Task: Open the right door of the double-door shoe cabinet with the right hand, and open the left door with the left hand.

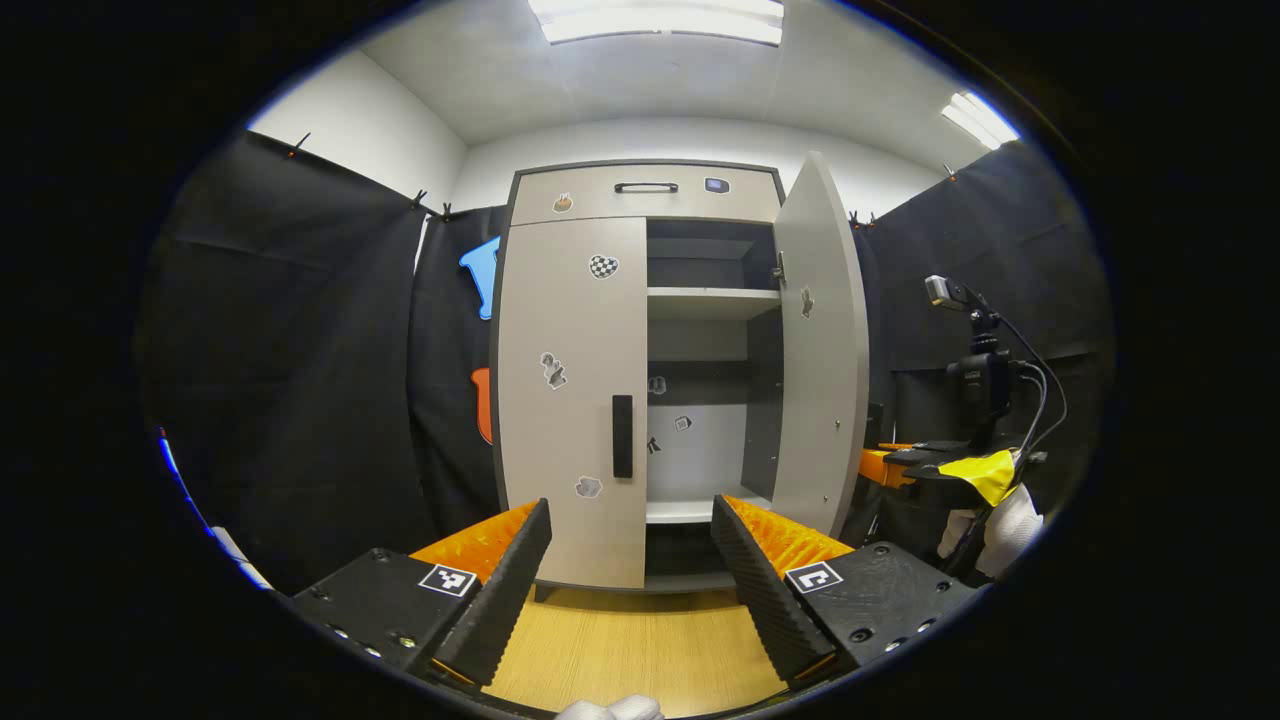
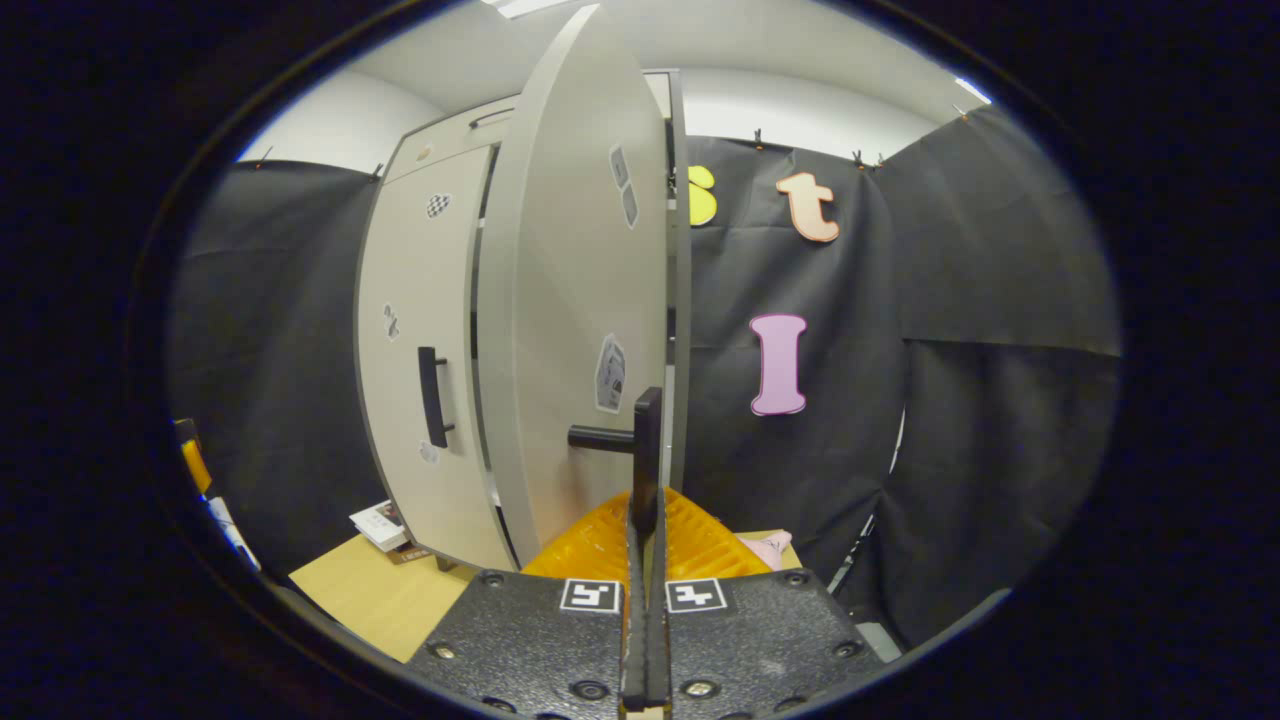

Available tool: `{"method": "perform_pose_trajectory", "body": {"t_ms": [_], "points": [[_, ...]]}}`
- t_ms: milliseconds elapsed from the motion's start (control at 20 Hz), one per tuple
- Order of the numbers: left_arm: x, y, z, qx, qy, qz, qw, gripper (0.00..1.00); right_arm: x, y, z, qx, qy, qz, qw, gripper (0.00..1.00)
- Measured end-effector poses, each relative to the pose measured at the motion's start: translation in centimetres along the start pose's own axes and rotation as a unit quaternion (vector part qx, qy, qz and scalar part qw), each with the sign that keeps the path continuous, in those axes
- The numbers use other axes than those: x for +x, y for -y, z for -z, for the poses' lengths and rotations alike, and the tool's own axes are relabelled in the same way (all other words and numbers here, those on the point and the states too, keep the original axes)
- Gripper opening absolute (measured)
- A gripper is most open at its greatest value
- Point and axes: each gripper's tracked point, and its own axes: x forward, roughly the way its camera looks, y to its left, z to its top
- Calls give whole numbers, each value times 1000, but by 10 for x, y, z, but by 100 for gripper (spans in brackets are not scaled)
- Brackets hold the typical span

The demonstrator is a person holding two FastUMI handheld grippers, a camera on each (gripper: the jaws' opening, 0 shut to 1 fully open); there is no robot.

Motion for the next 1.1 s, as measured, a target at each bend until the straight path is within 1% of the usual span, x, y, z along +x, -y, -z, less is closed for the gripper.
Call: {"method": "perform_pose_trajectory", "body": {"t_ms": [200, 350, 500, 700, 850, 900, 1000, 1100], "points": [[3, 9, -2, 3, -1, -1, 1000, 96, 2, 9, 0, 2, 2, 11, 1000, 4], [7, 11, -1, 5, -2, 1, 1000, 96, 1, 3, 1, 19, -2, 2, 1000, 3], [10, 11, -2, 9, -2, 3, 1000, 96, 2, 12, 0, 10, 0, 14, 1000, 4], [14, -1, -2, 11, -4, 0, 1000, 96, -4, 7, 3, 32, -10, 17, 999, 4], [17, -14, 0, 13, -6, 0, 1000, 96, -8, 7, -1, 34, -5, 25, 999, 4], [19, -19, 1, 16, -7, 0, 1000, 96, -9, 11, -3, 30, 0, 36, 999, 6], [23, -31, 2, 19, -9, -1, 1000, 96, -14, 18, -7, 16, 6, 55, 998, 13], [29, -43, 5, 18, -10, 1, 1000, 96, -18, 18, -9, 8, 12, 61, 998, 28]]}}
